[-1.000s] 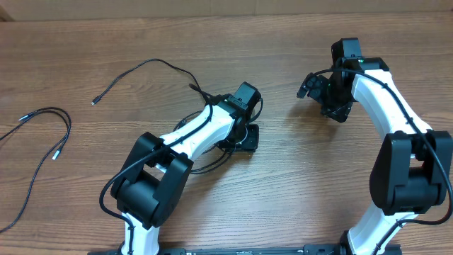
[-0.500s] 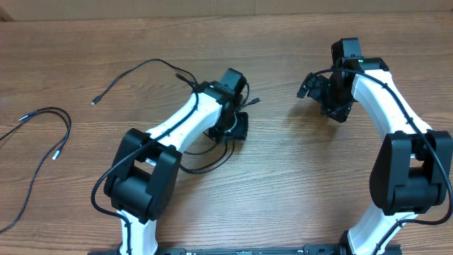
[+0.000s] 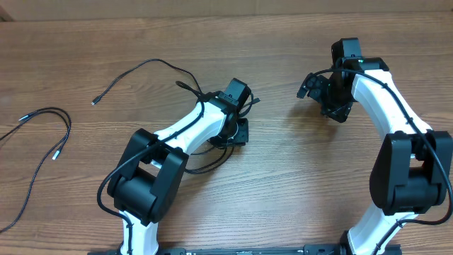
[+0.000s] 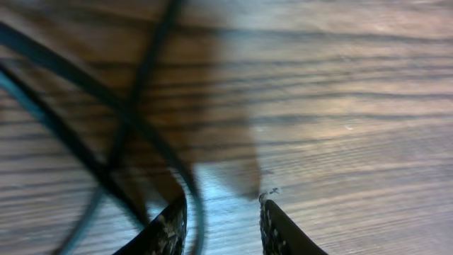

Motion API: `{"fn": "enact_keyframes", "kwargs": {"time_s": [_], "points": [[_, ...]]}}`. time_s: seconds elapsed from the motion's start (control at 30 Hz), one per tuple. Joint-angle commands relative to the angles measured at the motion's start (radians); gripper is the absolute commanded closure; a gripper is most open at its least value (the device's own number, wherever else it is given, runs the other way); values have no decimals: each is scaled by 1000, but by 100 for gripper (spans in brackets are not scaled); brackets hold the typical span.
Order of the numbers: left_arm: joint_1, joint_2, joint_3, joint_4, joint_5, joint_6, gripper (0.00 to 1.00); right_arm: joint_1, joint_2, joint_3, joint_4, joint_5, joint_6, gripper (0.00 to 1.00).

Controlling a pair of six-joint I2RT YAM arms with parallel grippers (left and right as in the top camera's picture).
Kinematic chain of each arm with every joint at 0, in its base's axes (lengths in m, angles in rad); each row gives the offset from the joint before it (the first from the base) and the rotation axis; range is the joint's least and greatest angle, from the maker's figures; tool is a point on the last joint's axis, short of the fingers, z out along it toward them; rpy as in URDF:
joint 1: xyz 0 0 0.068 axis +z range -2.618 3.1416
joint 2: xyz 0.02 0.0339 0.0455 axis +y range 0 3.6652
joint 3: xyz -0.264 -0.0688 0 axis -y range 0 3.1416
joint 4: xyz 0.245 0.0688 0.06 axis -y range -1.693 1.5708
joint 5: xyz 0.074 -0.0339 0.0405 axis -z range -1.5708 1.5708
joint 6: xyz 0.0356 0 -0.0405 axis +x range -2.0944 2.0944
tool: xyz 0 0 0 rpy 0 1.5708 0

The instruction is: Untangle cables

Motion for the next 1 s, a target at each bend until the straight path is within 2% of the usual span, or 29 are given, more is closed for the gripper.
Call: {"fn": "enact_keyframes", "kwargs": {"time_s": [0.0,0.23,0.47,0.53,0.63,0.77,0.8,0.87,0.97], "points": [[-30,11,-18,12,90,-21,65,0,1,10,3,6,-2,0],[-86,11,-18,46,138,-21,64,0,1,10,3,6,-2,0],[-139,11,-18,77,147,-19,56,0,1,10,3,6,-2,0],[-150,11,-18,89,181,9,57,0,1,10,3,6,-2,0],[-162,11,-18,116,268,71,61,0,1,10,3,6,-2,0],[-177,11,-18,129,281,85,72,0,1,10,3,6,-2,0],[-179,11,-18,129,288,105,79,0,1,10,3,6,-2,0],[-179,11,-18,132,305,138,86,0,1,10,3,6,-2,0],[-179,11,-18,132,303,160,89,0,1,10,3,6,-2,0]]}}
